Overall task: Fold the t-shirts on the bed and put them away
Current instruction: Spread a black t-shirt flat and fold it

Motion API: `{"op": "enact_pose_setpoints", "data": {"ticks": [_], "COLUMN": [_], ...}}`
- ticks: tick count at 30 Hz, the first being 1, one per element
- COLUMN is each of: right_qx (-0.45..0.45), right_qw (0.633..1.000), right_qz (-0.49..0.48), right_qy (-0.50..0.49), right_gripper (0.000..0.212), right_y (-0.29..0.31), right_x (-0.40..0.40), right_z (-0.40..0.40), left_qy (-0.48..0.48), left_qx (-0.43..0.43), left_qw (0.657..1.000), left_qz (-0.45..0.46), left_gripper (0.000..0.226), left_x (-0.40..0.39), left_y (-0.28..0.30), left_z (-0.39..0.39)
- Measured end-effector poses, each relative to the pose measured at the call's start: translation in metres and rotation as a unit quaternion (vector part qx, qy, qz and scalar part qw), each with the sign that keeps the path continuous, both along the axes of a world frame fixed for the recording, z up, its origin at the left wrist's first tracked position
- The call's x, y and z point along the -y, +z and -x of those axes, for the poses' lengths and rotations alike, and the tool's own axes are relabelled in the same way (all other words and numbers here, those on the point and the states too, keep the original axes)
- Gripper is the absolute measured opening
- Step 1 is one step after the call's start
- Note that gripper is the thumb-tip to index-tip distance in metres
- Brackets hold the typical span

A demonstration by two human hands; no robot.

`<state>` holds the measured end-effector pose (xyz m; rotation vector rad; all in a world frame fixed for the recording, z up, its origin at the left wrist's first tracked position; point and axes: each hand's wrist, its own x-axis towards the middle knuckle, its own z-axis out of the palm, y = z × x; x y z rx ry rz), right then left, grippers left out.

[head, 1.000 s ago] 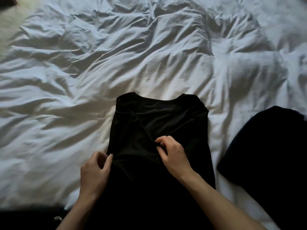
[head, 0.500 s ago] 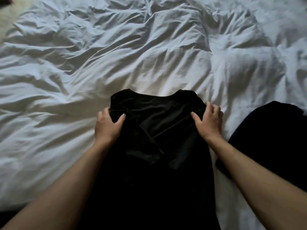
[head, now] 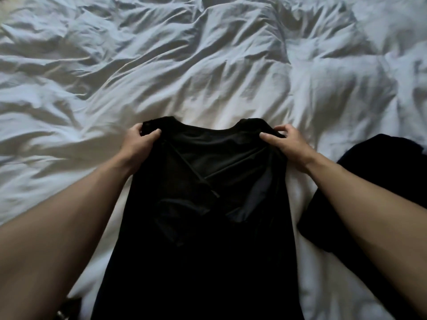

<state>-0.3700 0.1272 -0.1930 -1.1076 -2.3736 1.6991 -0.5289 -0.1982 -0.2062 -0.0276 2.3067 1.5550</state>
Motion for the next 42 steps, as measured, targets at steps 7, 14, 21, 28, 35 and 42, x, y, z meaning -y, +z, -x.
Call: {"op": "enact_pose_setpoints", "data": {"ticks": [7, 14, 21, 28, 35, 42], "right_qx": [-0.034, 0.016, -0.034, 0.09, 0.108, 0.165], "right_qw": [0.996, 0.966, 0.92, 0.979, 0.98, 0.959], "right_qz": [-0.083, -0.253, -0.39, -0.185, -0.143, -0.23], "right_qy": [0.002, 0.049, -0.018, -0.013, -0.092, 0.03], "right_gripper": [0.01, 0.039, 0.065, 0.05, 0.013, 0.045], "right_y": [0.001, 0.009, 0.001, -0.003, 0.003, 0.01], "right_x": [-0.008, 0.006, 0.109, 0.123, 0.106, 0.113], "right_z": [0.003, -0.007, -0.11, -0.166, -0.17, -0.187], "left_qy": [-0.054, -0.035, -0.185, -0.226, -0.312, -0.342], "left_qx": [-0.007, -0.062, -0.316, -0.082, 0.08, 0.099], "left_qw": [0.998, 0.983, 0.916, 0.937, 0.905, 0.892], "left_qz": [0.002, 0.17, 0.162, 0.254, 0.279, 0.28], "left_gripper": [0.036, 0.037, 0.035, 0.058, 0.075, 0.079], "left_x": [0.013, 0.004, -0.024, -0.062, -0.043, -0.044], "left_y": [0.017, 0.013, 0.031, 0.018, 0.041, 0.041], "left_z": [0.011, 0.014, -0.141, -0.255, -0.401, -0.484]}}
